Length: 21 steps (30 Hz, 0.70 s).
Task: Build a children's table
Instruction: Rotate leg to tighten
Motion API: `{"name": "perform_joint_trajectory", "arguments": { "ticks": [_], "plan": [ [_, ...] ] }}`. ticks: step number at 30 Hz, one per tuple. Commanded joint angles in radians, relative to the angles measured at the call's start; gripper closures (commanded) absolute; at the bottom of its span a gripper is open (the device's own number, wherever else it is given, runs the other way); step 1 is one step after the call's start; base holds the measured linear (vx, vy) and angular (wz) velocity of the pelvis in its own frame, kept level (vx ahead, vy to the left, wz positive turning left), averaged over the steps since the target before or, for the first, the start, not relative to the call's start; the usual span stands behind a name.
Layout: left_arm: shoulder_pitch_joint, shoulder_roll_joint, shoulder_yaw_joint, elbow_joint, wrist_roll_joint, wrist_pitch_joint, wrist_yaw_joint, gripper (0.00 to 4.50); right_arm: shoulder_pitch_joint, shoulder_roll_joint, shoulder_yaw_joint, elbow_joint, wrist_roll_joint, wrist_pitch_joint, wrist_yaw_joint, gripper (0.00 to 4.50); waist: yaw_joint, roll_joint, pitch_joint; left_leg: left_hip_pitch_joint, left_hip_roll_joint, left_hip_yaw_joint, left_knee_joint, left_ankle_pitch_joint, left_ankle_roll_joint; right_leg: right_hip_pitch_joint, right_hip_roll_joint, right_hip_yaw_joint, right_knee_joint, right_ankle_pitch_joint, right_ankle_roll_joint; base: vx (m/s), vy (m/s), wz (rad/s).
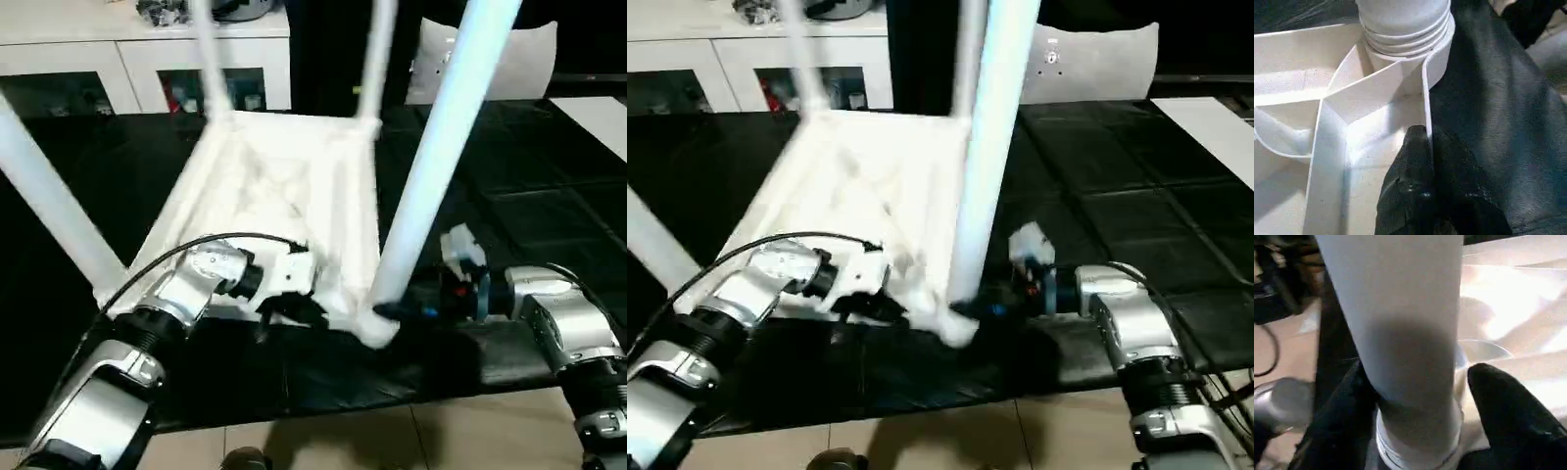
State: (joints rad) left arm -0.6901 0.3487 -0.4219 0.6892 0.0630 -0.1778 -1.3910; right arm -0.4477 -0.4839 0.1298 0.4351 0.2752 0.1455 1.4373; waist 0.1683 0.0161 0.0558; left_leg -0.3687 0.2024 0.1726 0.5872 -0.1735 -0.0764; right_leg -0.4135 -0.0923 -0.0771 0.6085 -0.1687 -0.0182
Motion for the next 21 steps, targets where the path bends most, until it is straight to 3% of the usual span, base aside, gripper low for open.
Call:
{"name": "perform_joint_trajectory", "arguments": {
  "ticks": [1,14,17,19,21],
  "plan": [
    [-0.009,-0.007,-0.036,-0.047,-0.001,-0.036,-0.052,4.50,-0.020,-0.015,0.011,0.007,-0.001,0.000,0.032,1.76,-0.007,-0.005,-0.073,0.010,0.030,-0.001,-0.066,-0.236,0.051,0.058,-0.055,0.040,-0.072,-0.234,-0.214,0.000,0.000,0.00],
    [-0.022,-0.009,-0.016,-0.005,-0.011,-0.024,-0.059,4.50,-0.016,-0.020,0.035,0.003,0.027,0.042,0.113,2.47,-0.003,-0.008,-0.073,0.009,0.030,-0.001,-0.065,-0.221,0.052,0.058,-0.055,0.040,-0.071,-0.239,-0.209,0.000,0.000,0.00],
    [-0.020,-0.017,-0.002,-0.017,-0.020,0.044,-0.036,4.50,-0.007,-0.005,0.026,-0.018,0.045,0.078,0.085,2.49,-0.003,-0.008,-0.073,0.009,0.028,-0.001,-0.065,-0.223,0.048,0.058,-0.055,0.040,-0.073,-0.260,-0.204,0.000,0.000,0.00],
    [-0.035,-0.043,0.019,-0.010,-0.005,0.141,0.052,4.50,-0.016,0.037,0.015,-0.011,0.013,0.134,-0.059,2.49,-0.006,-0.009,-0.070,0.008,0.028,-0.001,-0.067,-0.215,0.043,0.058,-0.053,0.040,-0.072,-0.261,-0.202,0.000,0.000,0.00],
    [-0.043,-0.064,0.039,-0.010,-0.013,0.205,0.098,4.50,-0.031,0.076,-0.002,0.008,-0.008,0.156,-0.170,2.49,-0.015,-0.007,-0.068,0.010,0.024,-0.003,-0.070,-0.244,0.020,0.056,-0.055,0.039,-0.079,-0.346,-0.177,0.000,0.000,0.00]
  ]
}}
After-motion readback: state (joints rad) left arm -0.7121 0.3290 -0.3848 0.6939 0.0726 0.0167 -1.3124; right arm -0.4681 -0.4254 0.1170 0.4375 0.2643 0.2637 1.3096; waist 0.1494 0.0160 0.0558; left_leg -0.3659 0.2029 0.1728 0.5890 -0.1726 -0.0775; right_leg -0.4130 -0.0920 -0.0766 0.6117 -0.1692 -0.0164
